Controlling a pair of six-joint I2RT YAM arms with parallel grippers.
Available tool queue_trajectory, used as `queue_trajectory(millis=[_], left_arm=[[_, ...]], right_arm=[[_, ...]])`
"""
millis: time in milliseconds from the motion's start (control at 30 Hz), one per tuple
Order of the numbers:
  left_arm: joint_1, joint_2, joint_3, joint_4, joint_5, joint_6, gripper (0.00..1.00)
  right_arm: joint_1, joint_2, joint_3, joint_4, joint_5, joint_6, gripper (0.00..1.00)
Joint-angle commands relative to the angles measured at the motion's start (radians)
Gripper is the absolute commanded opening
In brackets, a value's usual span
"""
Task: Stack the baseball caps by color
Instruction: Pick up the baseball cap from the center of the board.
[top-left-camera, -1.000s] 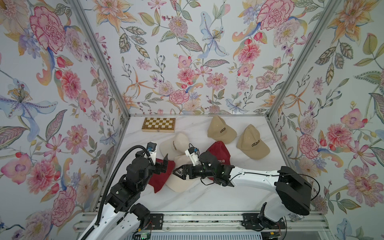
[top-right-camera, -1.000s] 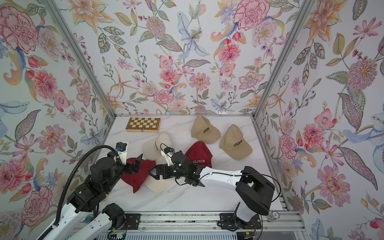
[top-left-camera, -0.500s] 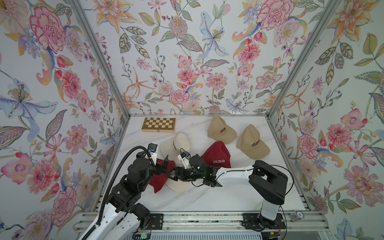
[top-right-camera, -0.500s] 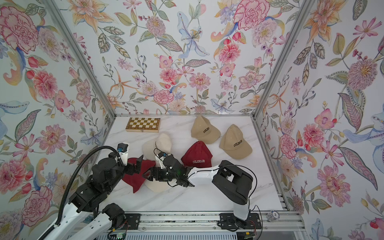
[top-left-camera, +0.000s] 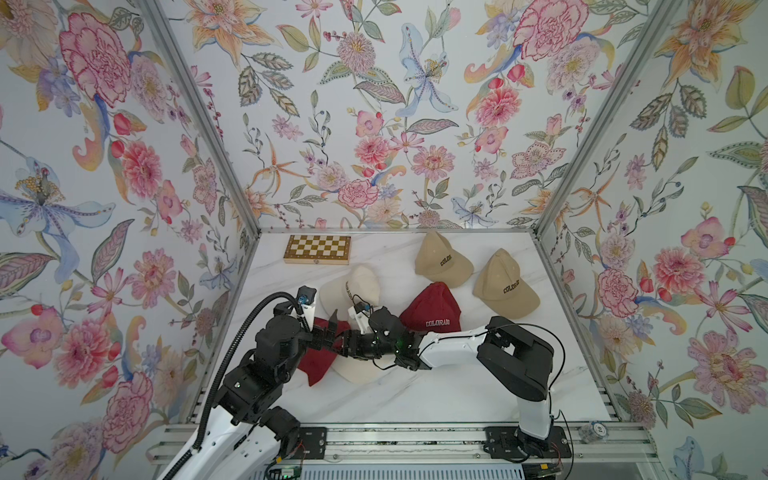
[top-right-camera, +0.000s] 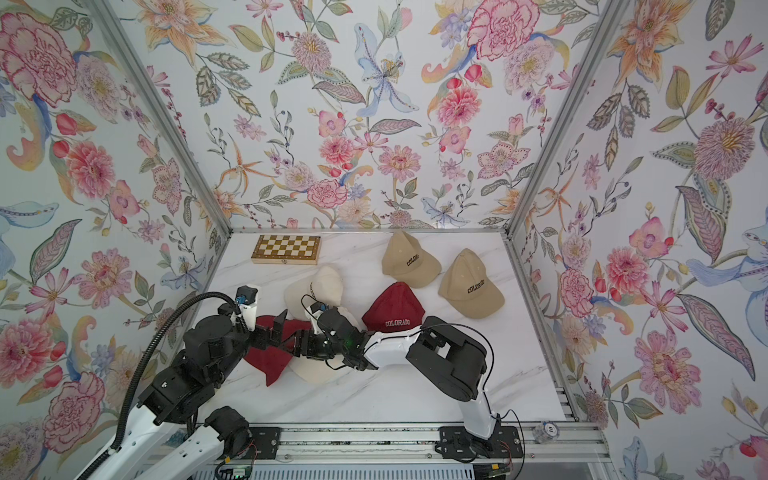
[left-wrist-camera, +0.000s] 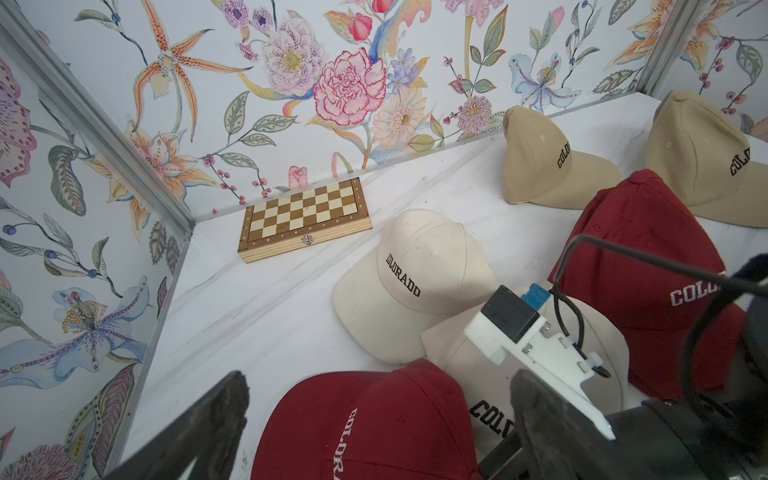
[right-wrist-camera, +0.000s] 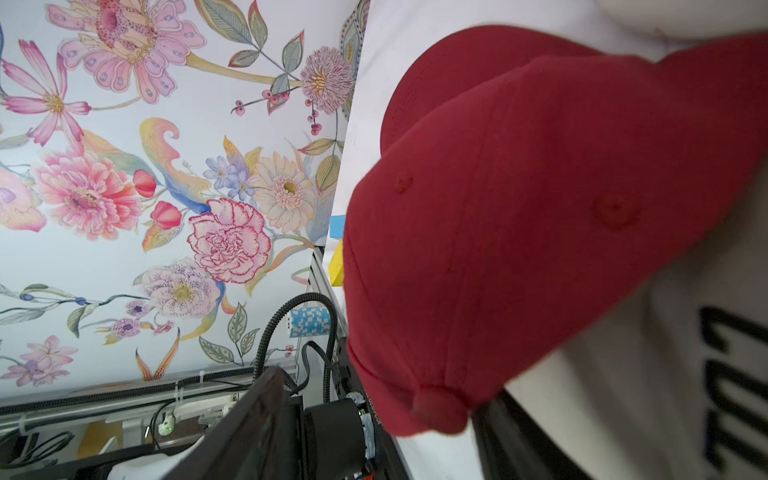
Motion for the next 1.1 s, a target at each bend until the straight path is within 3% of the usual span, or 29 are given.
queue_trajectory(millis=[0, 167, 467, 633, 833, 1067], left_arm=[[0.0, 0.005, -0.011, 0.031, 0.013, 0.022, 1.0], [0.001, 0.012, -0.015, 0.038, 0.017, 0.026, 1.0], [0.003, 0.018, -0.006, 0.039, 0.011, 0.038, 1.0], [0.006, 0.036, 0.02, 0.048, -0.002, 0.065, 1.0], [0.009, 0.075, 0.1, 0.075, -0.041, 0.136, 0.99], [0.018, 0.111, 0.203, 0.111, -0.077, 0.243, 1.0]], right_arm=[[-0.011, 0.03, 0.036, 0.001, 0.027, -0.009, 0.63], [-0.019, 0.03, 0.06, -0.049, 0.054, -0.054, 0.52], [-0.061, -0.012, 0.155, -0.227, 0.043, -0.242, 0.0], [-0.104, -0.03, 0.26, -0.34, -0.081, -0.378, 0.0], [-0.179, 0.005, 0.455, -0.466, -0.386, -0.495, 0.0], [-0.243, 0.042, 0.708, -0.793, -0.592, -0.674, 0.0]])
